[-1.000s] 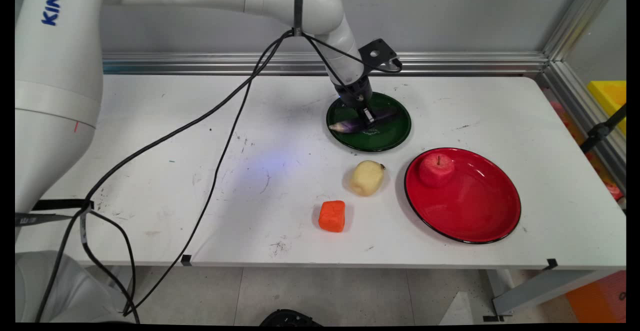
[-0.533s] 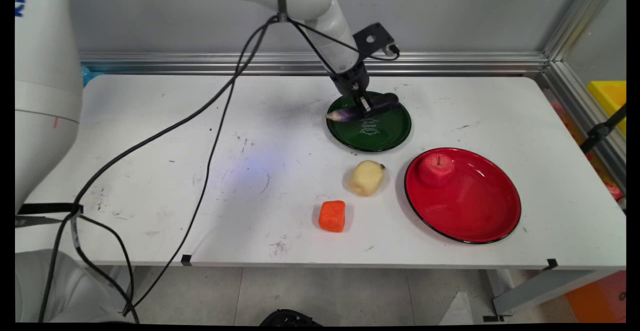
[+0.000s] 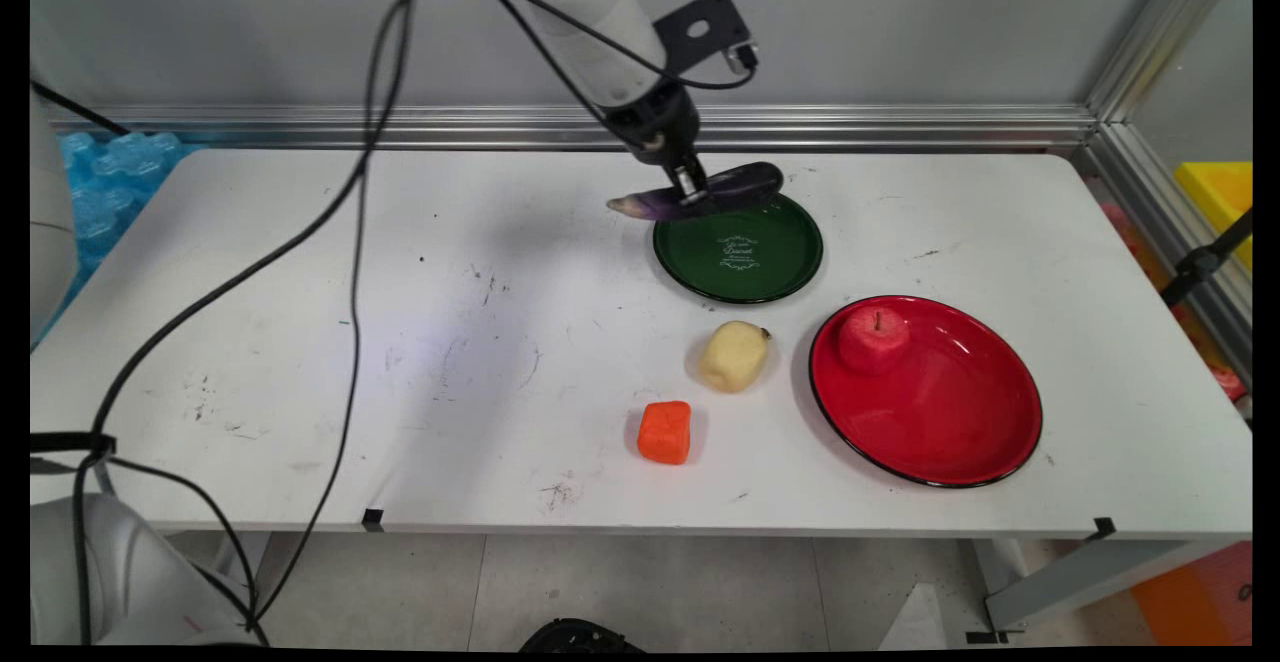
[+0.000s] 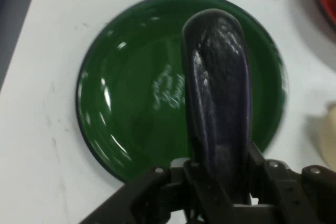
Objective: Place the picked object on the table
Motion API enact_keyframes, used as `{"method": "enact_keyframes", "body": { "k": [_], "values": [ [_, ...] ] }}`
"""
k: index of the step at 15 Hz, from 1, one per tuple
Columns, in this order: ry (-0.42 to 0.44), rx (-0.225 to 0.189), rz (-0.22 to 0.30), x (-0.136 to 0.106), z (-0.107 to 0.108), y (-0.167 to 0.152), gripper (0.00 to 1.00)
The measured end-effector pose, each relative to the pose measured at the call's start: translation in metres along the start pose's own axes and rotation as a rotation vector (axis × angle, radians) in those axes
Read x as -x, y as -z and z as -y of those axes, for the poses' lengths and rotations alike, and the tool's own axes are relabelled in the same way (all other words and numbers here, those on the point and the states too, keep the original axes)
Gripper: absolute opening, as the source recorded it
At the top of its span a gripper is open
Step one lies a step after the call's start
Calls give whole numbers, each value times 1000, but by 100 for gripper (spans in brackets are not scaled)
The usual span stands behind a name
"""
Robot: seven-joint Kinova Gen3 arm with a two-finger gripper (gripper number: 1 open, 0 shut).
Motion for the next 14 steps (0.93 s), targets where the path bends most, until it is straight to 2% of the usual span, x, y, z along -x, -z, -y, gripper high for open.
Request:
{"method": "enact_keyframes", "body": {
  "k": [2,8,14],
  "values": [
    [-39,17,-1,11,-5,17,0],
    [-224,110,16,71,-19,68,0],
    [-297,167,35,112,-30,74,0]
  ]
}}
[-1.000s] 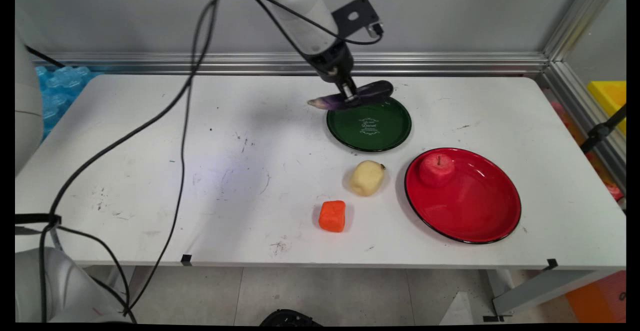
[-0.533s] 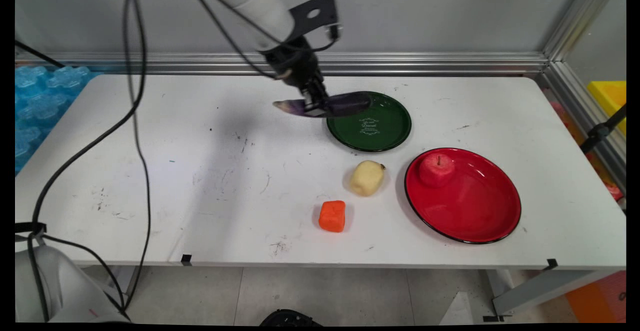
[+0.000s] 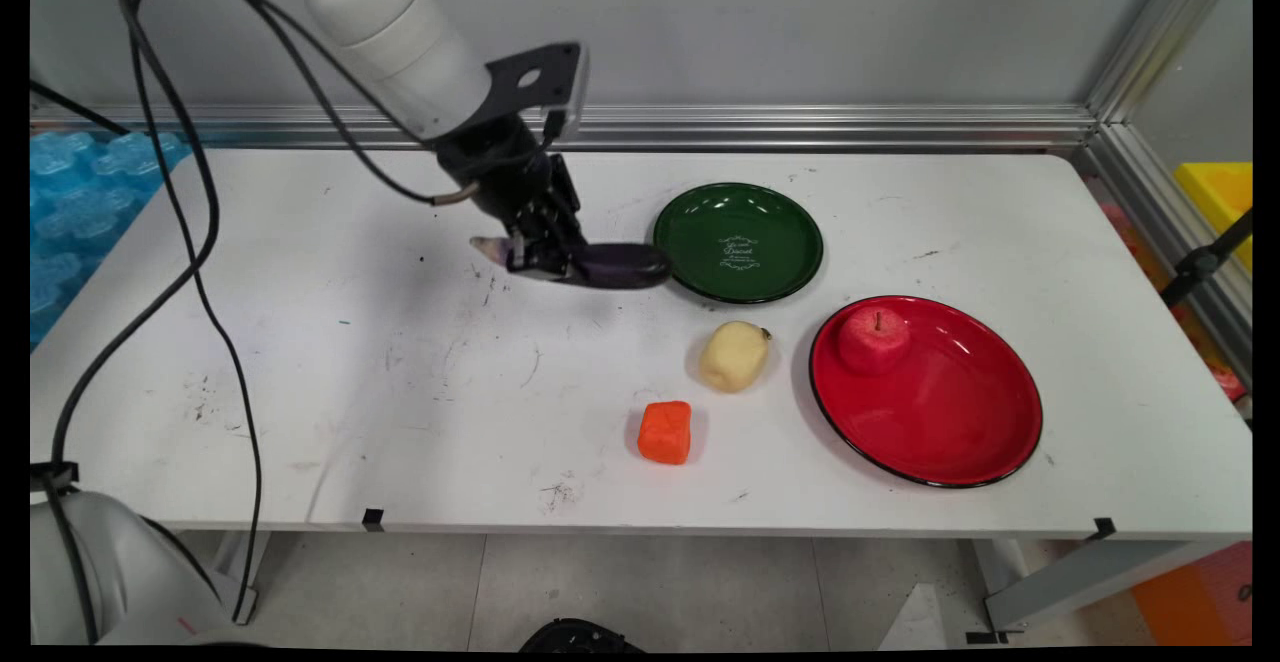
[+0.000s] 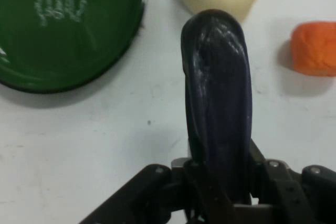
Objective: Place the picked object on the table
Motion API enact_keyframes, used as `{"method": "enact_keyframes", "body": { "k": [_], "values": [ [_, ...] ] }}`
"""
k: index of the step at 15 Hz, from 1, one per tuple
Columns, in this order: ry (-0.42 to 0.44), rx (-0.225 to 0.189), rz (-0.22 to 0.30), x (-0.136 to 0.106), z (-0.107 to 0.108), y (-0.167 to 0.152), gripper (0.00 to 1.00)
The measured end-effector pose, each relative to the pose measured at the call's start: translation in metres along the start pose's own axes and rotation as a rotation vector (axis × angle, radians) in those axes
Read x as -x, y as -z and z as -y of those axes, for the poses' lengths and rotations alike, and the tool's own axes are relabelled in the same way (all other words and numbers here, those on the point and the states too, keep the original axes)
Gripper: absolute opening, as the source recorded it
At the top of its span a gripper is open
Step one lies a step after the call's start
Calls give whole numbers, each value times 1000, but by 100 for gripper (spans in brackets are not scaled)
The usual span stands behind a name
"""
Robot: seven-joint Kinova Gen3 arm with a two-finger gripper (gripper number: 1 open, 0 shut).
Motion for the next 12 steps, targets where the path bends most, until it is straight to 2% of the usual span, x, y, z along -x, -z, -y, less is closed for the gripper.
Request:
{"method": "enact_keyframes", "body": {
  "k": [4,12],
  "values": [
    [-22,22,-1,8,-6,-24,0],
    [-90,68,-8,3,2,-87,0]
  ]
}}
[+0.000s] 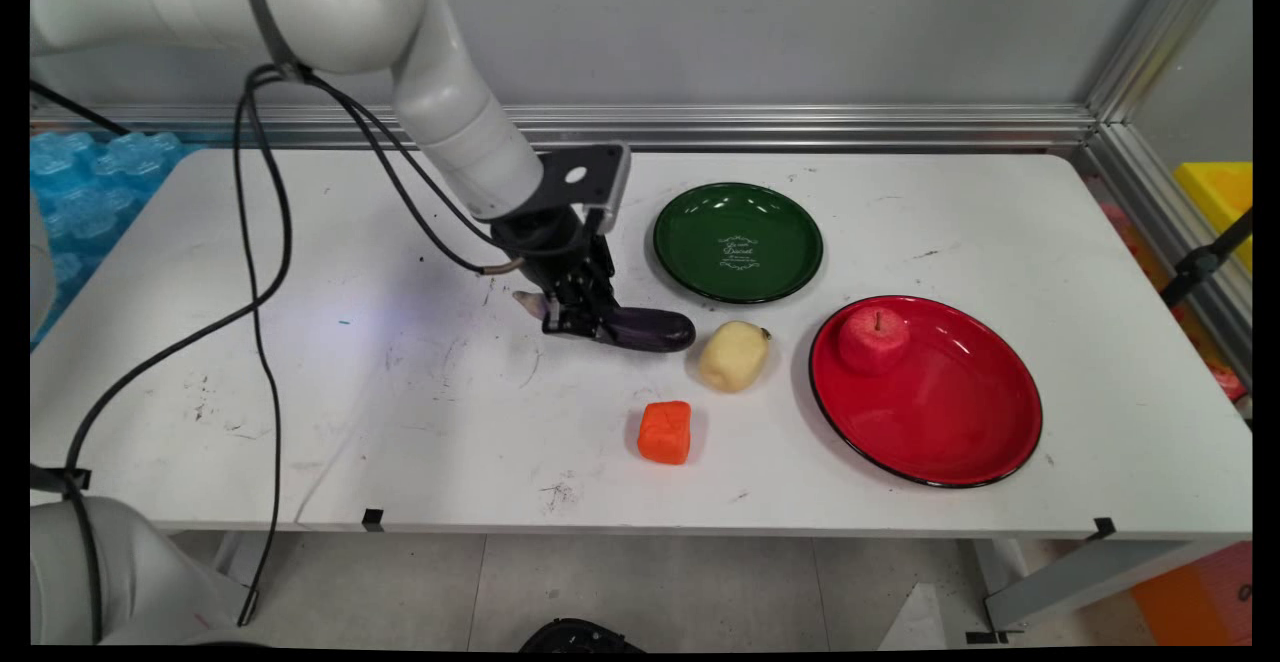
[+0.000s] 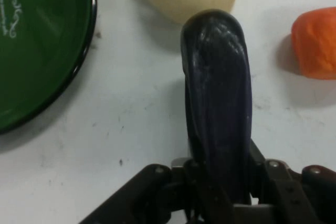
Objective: Place the picked object on the table
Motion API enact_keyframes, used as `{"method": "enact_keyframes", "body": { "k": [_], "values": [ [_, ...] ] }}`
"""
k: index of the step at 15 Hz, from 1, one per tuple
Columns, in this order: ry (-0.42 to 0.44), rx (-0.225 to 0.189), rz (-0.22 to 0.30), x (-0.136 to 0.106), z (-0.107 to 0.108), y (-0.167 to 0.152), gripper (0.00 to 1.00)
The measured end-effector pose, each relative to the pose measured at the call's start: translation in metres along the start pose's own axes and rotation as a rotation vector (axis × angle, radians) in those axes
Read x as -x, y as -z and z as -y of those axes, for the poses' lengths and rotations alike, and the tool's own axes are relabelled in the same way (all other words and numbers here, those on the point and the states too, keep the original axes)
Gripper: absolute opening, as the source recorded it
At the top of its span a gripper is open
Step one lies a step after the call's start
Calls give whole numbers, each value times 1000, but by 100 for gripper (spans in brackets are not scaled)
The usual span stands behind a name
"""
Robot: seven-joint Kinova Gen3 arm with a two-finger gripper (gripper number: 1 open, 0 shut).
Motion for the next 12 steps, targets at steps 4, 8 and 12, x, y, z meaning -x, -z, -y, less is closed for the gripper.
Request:
{"method": "enact_keyframes", "body": {
  "k": [4,8,12],
  "values": [
    [-16,12,3,1,6,-19,0],
    [-26,26,5,3,10,-35,0],
    [-36,36,6,5,12,-44,100]
  ]
}}
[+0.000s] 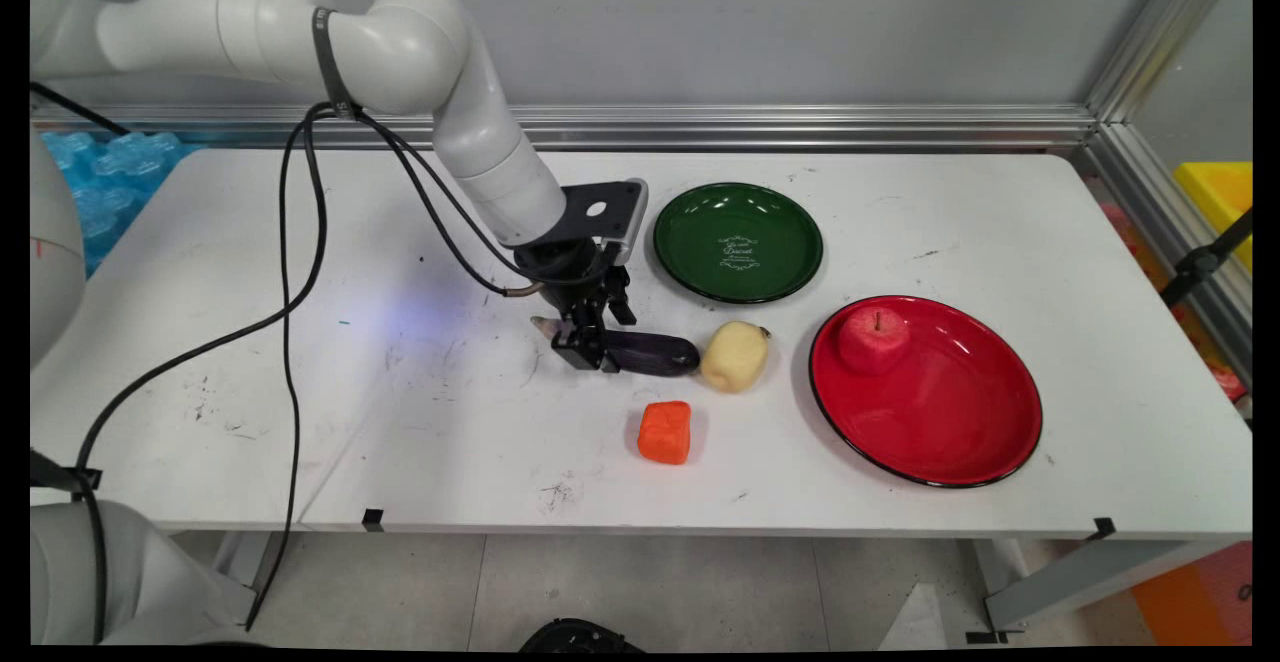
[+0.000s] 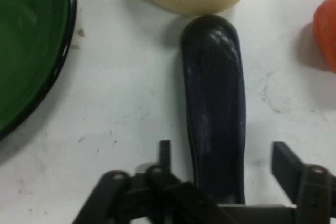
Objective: Place the picked object on the table
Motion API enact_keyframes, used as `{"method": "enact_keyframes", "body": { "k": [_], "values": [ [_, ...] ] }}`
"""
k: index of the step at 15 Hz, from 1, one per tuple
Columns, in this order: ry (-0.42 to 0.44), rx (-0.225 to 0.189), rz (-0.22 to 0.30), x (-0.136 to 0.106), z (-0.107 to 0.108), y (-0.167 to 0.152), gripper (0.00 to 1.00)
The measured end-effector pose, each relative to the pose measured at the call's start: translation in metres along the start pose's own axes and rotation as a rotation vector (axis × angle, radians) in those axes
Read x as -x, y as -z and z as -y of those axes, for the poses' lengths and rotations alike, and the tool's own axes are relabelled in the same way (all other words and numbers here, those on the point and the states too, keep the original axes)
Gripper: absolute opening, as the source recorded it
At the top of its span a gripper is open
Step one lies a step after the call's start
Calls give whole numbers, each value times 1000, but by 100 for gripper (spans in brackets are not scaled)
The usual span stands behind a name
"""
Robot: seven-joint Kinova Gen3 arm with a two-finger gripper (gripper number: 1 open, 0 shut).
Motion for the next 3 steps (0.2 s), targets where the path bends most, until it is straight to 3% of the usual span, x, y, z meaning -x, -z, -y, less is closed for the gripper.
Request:
{"method": "enact_keyframes", "body": {
  "k": [3],
  "values": [
    [-7,7,0,3,1,-3,100]
  ]
}}
